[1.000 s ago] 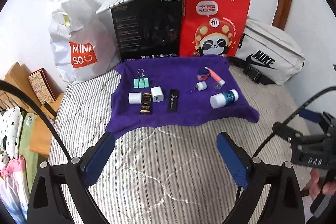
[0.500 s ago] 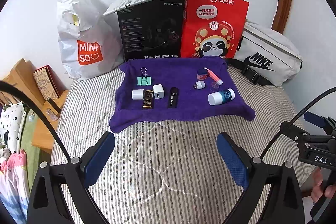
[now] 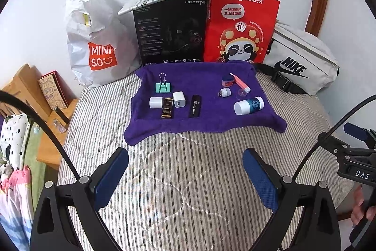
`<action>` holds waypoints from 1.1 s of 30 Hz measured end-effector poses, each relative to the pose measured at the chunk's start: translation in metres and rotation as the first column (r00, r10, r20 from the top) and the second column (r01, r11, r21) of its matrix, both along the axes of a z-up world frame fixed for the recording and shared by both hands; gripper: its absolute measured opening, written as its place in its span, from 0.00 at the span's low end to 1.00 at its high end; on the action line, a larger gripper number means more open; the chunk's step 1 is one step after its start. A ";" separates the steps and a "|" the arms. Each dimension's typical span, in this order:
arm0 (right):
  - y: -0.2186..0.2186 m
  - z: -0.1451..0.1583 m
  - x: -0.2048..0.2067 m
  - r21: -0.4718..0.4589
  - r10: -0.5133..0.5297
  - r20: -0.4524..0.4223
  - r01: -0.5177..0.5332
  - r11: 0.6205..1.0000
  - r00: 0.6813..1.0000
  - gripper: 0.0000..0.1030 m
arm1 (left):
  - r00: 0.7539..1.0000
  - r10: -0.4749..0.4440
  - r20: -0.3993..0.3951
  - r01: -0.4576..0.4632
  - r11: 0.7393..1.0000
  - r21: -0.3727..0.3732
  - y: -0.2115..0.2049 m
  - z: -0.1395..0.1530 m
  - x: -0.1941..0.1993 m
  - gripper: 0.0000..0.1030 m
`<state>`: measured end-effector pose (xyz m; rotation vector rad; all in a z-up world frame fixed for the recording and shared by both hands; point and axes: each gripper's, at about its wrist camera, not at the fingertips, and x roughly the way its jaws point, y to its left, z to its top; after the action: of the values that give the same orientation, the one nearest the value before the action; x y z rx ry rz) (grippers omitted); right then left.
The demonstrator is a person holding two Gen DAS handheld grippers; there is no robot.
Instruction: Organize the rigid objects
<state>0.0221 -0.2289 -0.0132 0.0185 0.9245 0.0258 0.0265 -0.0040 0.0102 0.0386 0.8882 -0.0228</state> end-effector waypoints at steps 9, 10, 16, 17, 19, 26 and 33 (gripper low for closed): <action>0.001 0.005 -0.004 0.003 -0.001 0.015 0.001 1.000 1.000 1.00 | 1.000 -0.004 0.001 0.004 1.000 0.010 -0.002 0.002 -0.002 0.95; 0.001 0.005 -0.004 0.004 -0.001 0.016 0.001 1.000 1.000 1.00 | 1.000 -0.005 0.002 0.005 1.000 0.009 -0.002 0.002 -0.002 0.95; 0.001 0.006 -0.006 0.001 0.000 0.018 0.000 1.000 1.000 1.00 | 1.000 -0.012 -0.007 0.012 1.000 0.015 -0.003 0.001 -0.003 0.95; 0.001 0.006 -0.007 0.001 0.001 0.018 -0.001 1.000 1.000 1.00 | 1.000 -0.015 -0.007 0.015 1.000 0.017 -0.002 0.001 -0.003 0.95; 0.001 0.006 -0.007 -0.003 0.002 0.018 -0.002 1.000 1.000 1.00 | 1.000 -0.014 -0.008 0.014 1.000 0.015 -0.003 0.000 -0.003 0.95; 0.003 0.006 -0.008 -0.001 0.005 0.019 -0.005 1.000 1.000 1.00 | 1.000 -0.021 -0.013 0.021 1.000 0.022 -0.002 -0.002 -0.004 0.96; 0.004 0.005 -0.008 -0.003 0.008 0.017 -0.008 1.000 1.000 1.00 | 0.999 -0.026 -0.020 0.027 0.999 0.029 -0.001 -0.003 -0.004 0.96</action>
<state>0.0137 -0.2244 -0.0079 0.0114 0.9081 0.0320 0.0227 -0.0053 0.0070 0.0776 0.9082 -0.0348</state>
